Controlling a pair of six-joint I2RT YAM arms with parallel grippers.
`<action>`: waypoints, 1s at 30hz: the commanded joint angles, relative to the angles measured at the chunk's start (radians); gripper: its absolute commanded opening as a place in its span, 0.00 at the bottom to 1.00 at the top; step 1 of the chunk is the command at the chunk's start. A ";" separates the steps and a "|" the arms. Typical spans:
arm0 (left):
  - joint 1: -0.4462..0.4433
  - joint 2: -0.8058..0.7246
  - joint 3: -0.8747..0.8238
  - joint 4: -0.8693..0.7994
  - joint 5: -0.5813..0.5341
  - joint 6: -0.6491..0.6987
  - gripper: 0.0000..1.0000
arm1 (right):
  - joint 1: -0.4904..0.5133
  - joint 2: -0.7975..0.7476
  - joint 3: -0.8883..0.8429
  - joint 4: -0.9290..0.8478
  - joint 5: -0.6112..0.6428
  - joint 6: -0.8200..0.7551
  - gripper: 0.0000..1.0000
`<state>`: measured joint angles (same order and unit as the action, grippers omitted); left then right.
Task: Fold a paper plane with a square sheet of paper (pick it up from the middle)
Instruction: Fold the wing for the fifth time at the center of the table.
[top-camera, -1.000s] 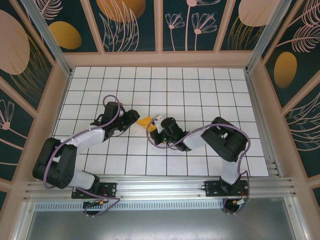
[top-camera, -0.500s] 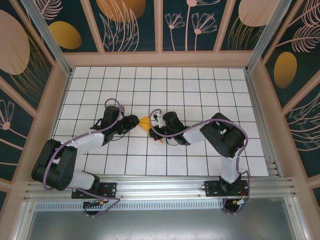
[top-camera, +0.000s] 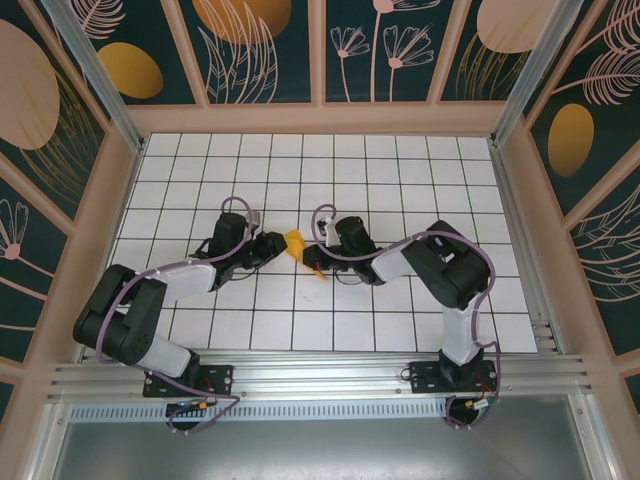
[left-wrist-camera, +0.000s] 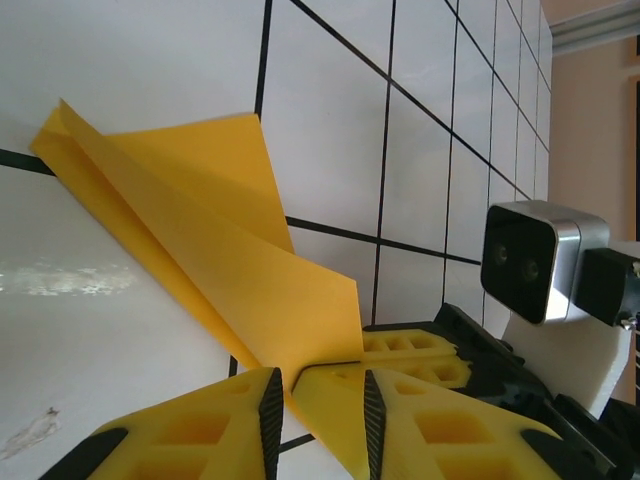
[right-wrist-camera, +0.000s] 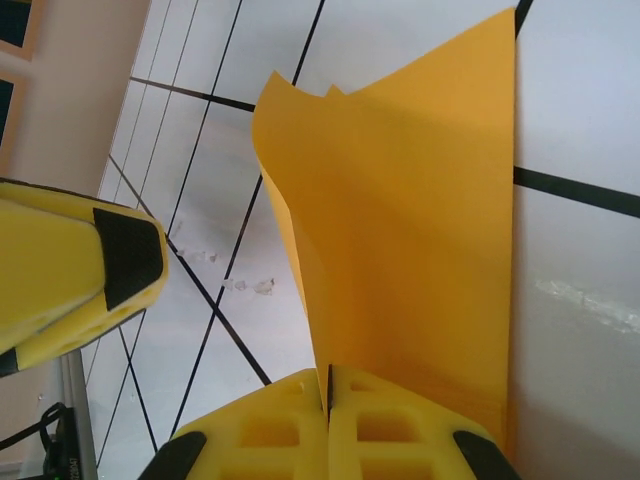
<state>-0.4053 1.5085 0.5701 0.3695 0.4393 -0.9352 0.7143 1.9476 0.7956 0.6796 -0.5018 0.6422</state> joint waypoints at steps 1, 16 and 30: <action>-0.009 0.031 0.010 0.072 0.028 0.011 0.29 | -0.016 0.025 -0.016 0.048 -0.041 0.066 0.00; -0.021 0.125 0.043 0.149 0.059 0.015 0.26 | -0.058 0.046 -0.033 0.092 -0.093 0.182 0.00; -0.043 0.199 0.111 0.129 0.062 0.031 0.23 | -0.062 0.084 -0.009 0.017 -0.089 0.188 0.00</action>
<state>-0.4400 1.7016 0.6479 0.4896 0.4904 -0.9325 0.6598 1.9930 0.7776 0.7296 -0.5797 0.8219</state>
